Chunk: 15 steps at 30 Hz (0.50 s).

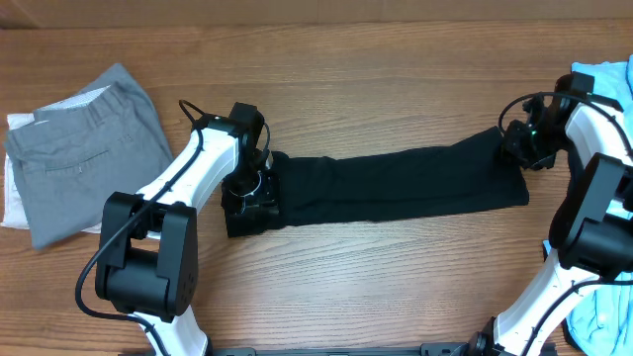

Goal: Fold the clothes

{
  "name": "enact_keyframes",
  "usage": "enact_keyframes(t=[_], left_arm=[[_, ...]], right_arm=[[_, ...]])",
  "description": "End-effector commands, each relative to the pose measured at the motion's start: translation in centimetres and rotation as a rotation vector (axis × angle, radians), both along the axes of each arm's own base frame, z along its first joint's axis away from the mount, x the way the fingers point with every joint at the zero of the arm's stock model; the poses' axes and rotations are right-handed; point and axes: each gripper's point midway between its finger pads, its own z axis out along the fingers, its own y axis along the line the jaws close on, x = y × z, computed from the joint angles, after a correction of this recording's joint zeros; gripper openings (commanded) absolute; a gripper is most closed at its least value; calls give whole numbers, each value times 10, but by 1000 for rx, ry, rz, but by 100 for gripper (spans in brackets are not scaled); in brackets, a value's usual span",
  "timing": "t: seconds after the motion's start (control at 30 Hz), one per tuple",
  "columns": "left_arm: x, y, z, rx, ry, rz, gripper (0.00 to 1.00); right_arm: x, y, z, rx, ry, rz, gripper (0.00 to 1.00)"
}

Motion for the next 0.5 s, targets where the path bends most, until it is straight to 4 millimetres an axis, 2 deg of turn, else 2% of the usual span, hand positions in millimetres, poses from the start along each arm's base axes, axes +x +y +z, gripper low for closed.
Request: enact_keyframes(t=[0.0,0.13,0.27,0.37,0.47], left_arm=[[-3,0,-3,3,14,6,56],[-3,0,-3,3,15,6,56],[-3,0,-3,3,15,6,56],[-3,0,-3,3,15,6,56],[-3,0,-3,3,15,6,56]], right_arm=[[1,2,6,0,-16,4,29],[0,1,6,-1,-13,2,28],[-7,-15,5,-89,34,-55,33],[-5,-17,9,-99,34,-60,38],[-4,-18,12,-100,30,-60,38]])
